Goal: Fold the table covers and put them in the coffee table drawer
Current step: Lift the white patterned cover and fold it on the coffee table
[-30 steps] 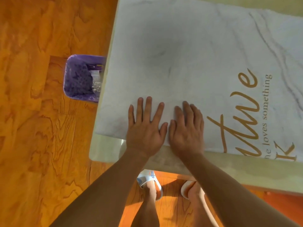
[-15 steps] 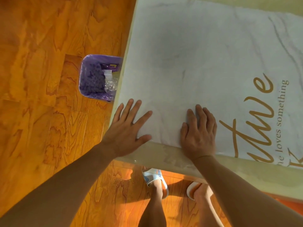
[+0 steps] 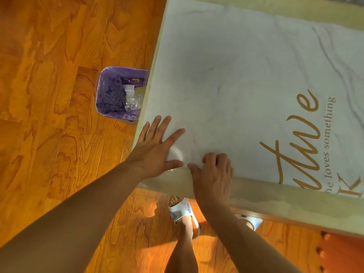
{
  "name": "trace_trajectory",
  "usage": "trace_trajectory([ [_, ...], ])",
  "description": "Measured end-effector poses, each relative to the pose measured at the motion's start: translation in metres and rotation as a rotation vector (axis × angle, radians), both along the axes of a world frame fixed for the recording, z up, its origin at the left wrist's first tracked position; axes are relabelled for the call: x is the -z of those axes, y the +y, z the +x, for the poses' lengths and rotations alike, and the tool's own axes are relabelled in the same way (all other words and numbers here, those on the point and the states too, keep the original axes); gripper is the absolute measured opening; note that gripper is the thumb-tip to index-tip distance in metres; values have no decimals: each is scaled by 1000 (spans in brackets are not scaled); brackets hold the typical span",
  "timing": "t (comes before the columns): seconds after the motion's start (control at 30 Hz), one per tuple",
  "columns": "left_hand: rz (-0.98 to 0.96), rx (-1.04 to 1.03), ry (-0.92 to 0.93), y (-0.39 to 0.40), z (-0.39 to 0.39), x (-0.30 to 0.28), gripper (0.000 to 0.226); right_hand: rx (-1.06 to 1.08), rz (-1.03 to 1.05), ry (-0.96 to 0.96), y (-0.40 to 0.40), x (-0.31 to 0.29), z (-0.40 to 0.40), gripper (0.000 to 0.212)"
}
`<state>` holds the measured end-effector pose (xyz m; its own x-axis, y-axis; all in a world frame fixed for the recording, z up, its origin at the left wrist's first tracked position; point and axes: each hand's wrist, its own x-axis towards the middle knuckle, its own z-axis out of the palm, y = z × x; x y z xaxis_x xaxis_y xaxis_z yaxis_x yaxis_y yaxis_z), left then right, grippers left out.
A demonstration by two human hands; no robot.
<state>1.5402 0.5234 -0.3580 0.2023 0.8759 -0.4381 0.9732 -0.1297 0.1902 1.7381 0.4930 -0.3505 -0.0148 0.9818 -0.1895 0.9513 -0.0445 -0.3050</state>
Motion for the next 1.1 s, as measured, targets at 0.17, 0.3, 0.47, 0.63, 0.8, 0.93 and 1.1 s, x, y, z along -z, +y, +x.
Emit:
trace_trajectory([
  [0.17, -63, -78, 46, 5, 16, -11, 101, 180, -129, -7, -1, -5, -14, 37],
  [0.3, -109, -123, 97, 9, 26, -21, 106, 146, -225, -43, 6, -10, -16, 44],
  [0.47, -159, -155, 150, 13, 35, -31, 109, 57, -247, -101, 20, -19, -4, 58],
  [0.63, -184, -168, 146, 15, 36, -36, 109, 83, -269, -153, 26, -21, 42, 67],
  [0.8, -187, -176, 149, 15, 36, -39, 108, 182, -346, -126, 30, -23, 77, 68],
  [0.93, -180, -167, 166, 13, 37, -40, 109, 230, -398, -86, 38, -28, 97, 70],
  [1.1, -101, -125, 222, 14, 47, -37, 100, 251, -407, -63, 42, -28, 99, 71],
])
